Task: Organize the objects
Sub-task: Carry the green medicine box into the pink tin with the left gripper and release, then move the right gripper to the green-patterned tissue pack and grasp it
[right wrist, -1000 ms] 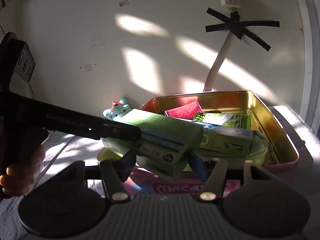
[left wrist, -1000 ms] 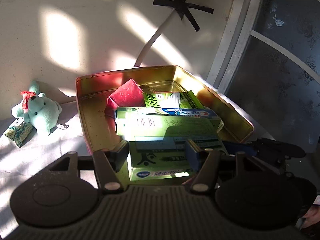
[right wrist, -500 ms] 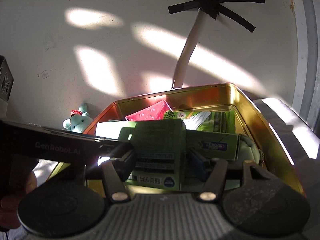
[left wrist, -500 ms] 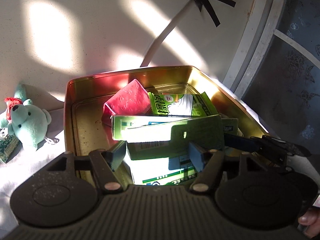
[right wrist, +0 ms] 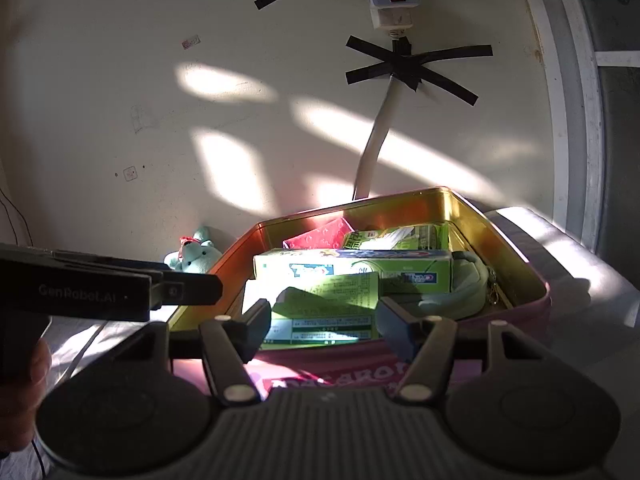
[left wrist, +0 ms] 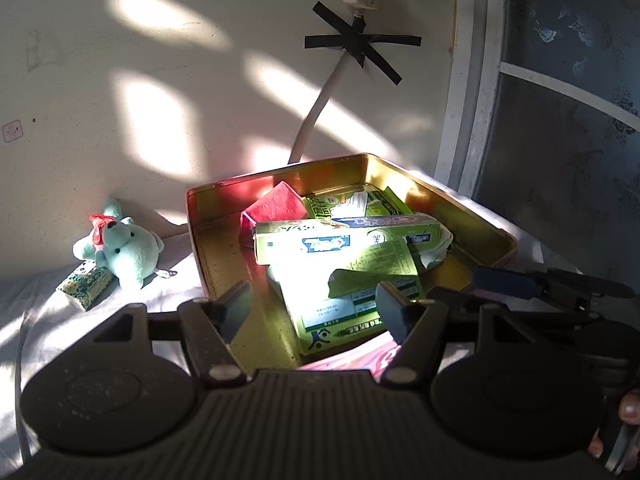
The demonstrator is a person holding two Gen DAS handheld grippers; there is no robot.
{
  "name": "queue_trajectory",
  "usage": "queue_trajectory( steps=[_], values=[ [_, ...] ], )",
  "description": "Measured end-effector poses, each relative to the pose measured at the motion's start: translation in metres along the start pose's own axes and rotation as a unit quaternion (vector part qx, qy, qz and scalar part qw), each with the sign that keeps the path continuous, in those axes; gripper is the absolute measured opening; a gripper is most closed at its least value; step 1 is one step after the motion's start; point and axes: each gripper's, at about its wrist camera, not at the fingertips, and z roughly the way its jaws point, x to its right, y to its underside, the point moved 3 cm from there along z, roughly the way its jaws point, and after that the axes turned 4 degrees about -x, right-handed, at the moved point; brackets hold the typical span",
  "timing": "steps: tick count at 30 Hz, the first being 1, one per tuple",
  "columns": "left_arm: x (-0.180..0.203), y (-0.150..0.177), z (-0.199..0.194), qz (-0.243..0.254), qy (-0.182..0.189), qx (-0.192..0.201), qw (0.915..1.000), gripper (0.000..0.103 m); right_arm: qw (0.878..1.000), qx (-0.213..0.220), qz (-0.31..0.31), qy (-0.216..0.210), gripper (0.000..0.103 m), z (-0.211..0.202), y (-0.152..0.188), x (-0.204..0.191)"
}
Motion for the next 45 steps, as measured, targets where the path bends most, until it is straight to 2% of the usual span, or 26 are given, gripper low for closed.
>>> queue_trajectory(
  steps=[5,12,16,30,45],
  values=[
    [-0.002,0.026,-0.021,0.015,-0.030,0.005,0.9994,0.070,0.999,0.005,0.031,-0.013,0.060,-0.022,0.018,-0.003],
    [-0.019,0.062,-0.035,0.019,-0.063,-0.007,0.9978,0.070,0.998,-0.022,0.046,-0.031,0.060,-0.027,0.043,-0.022],
    [-0.039,0.075,-0.039,0.009,-0.090,-0.010,0.9959,0.070,0.998,-0.047,0.029,-0.035,0.060,-0.021,0.057,-0.046],
    [-0.118,0.108,-0.043,-0.043,-0.165,-0.022,0.9850,0.070,0.994,-0.084,-0.037,-0.061,0.060,0.004,0.064,-0.114],
    [-0.190,0.123,-0.038,-0.081,-0.210,-0.030,0.9738,0.071,0.987,-0.116,-0.087,-0.076,0.060,0.041,0.067,-0.165]
  ],
)
